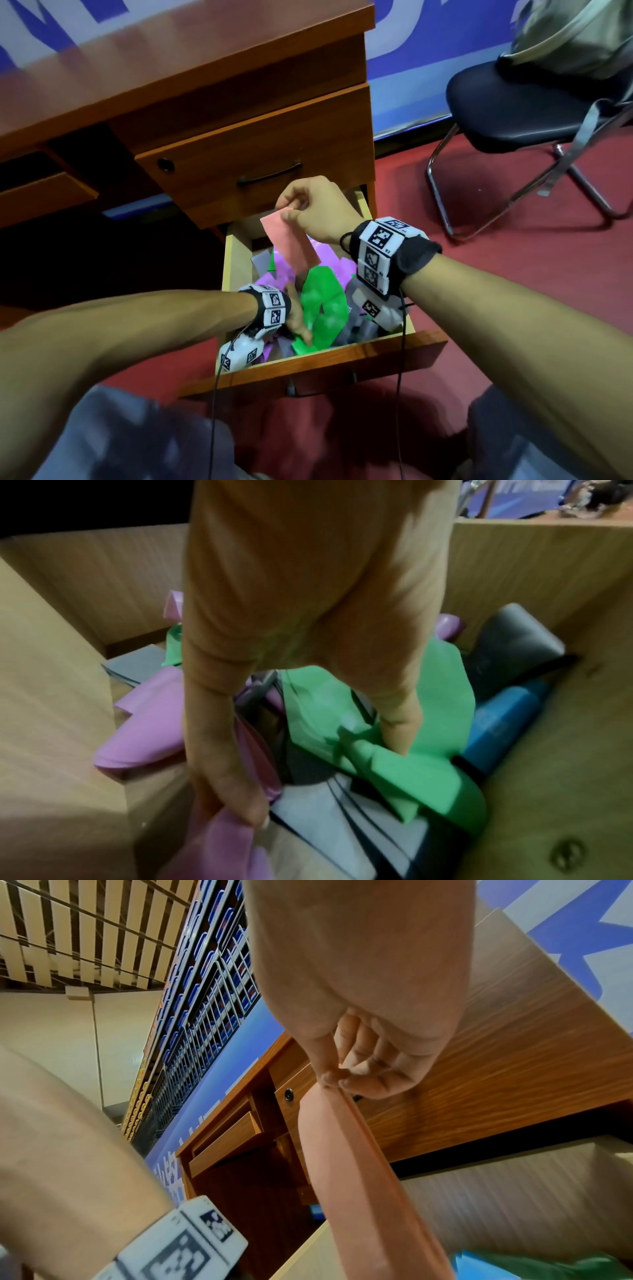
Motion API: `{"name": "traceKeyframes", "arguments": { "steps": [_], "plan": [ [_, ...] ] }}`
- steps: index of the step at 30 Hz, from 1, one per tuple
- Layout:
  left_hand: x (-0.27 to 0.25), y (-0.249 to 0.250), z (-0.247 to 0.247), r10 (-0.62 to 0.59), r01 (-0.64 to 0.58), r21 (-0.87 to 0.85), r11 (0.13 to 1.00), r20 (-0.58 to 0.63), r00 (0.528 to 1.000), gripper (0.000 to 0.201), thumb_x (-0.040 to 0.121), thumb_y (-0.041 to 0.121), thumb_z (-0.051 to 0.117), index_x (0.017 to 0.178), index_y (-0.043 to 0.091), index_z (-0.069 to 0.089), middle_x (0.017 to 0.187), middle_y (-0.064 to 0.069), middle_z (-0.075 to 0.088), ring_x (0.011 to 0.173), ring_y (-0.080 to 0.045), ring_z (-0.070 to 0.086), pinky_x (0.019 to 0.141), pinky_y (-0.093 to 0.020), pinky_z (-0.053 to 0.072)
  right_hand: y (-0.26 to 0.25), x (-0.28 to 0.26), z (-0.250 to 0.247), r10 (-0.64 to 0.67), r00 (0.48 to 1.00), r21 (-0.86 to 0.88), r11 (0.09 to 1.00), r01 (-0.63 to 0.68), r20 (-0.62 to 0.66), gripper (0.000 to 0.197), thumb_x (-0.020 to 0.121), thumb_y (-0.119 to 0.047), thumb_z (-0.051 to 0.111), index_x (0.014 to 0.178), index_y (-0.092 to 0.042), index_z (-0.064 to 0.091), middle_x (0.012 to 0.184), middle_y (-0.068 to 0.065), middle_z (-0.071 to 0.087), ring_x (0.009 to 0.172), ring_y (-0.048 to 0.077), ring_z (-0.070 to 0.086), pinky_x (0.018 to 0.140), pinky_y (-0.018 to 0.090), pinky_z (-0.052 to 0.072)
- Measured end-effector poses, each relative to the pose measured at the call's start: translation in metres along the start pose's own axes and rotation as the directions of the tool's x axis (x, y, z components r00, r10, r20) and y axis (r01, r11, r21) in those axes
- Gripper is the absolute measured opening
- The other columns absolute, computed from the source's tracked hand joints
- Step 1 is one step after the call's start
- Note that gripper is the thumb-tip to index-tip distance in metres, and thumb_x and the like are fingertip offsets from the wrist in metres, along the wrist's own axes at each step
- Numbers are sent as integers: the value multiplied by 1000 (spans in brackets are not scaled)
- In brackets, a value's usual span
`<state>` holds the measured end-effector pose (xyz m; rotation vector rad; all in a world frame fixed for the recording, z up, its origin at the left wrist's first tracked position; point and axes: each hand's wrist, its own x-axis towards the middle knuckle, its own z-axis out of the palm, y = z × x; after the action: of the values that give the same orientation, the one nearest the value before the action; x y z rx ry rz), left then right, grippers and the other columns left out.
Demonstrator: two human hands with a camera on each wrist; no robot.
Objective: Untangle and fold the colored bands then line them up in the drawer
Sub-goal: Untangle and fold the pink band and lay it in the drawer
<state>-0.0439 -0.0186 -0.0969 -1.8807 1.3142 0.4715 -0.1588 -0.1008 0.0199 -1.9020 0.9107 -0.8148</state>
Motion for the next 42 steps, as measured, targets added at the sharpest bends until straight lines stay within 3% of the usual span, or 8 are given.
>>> {"name": "traceKeyframes", "arguments": {
  "steps": [3,8,13,19,23,30,35,42],
  "plan": [
    [17,-3,6,25,-25,-28,999,-11,1000,134,71,71,78,158,2,2,150,-21,39,132,-35,49,104,-46,47,2,1,1,9,1000,-6,1000,-9,2,16,86,-11,71,81,-26,72,78,-5,70,64,-2,56,64,10,41],
    [30,-13,10,58,-47,-324,945,24,998,98,87,31,81,156,8,15,109,-14,64,46,-8,63,42,-20,50,3,2,4,19,1000,-6,1000,-19,6,15,84,-10,71,81,-25,74,79,-3,72,64,-2,58,63,8,41],
    [49,-35,16,148,-184,-170,968,-204,968,83,88,28,74,152,1,28,135,-18,59,112,-32,63,84,-39,56,2,1,4,24,1000,-35,999,-23,13,15,85,-12,69,82,-26,74,83,-3,73,72,3,62,62,6,42],
    [61,-56,-28,206,-338,-307,890,-391,897,39,94,26,64,128,6,59,124,-14,66,110,-30,64,88,-35,53,3,5,2,24,1000,-10,1000,-24,-20,12,83,-10,70,83,-20,76,76,-5,70,68,3,61,63,15,48],
    [77,-78,-79,28,-488,-597,637,-615,788,20,83,11,69,101,18,71,99,-2,69,93,-16,62,82,-41,59,3,8,-3,8,998,-8,1000,-9,-68,12,84,-9,69,82,-19,75,73,-10,67,68,3,61,62,10,45],
    [28,-48,-55,290,-323,-32,946,-365,885,62,90,36,70,141,8,47,137,-22,49,118,-39,60,86,-39,51,6,9,-7,18,993,-31,999,-22,-114,13,81,-11,67,83,-19,77,79,-4,72,77,8,66,67,12,46],
    [20,-27,-28,491,-452,222,864,-170,854,102,79,56,78,151,3,28,144,-16,53,125,-33,57,98,-36,50,7,9,-12,21,993,-39,999,-25,-115,12,84,-11,67,83,-21,76,78,-8,69,78,7,65,63,10,45],
    [18,-3,9,468,-435,552,711,90,879,143,71,67,80,159,14,-19,167,-23,-8,143,-41,39,106,-46,48,7,10,-9,19,996,-38,999,-23,-92,13,85,-11,68,81,-22,75,76,-9,68,78,8,66,67,16,51]
  ]
}}
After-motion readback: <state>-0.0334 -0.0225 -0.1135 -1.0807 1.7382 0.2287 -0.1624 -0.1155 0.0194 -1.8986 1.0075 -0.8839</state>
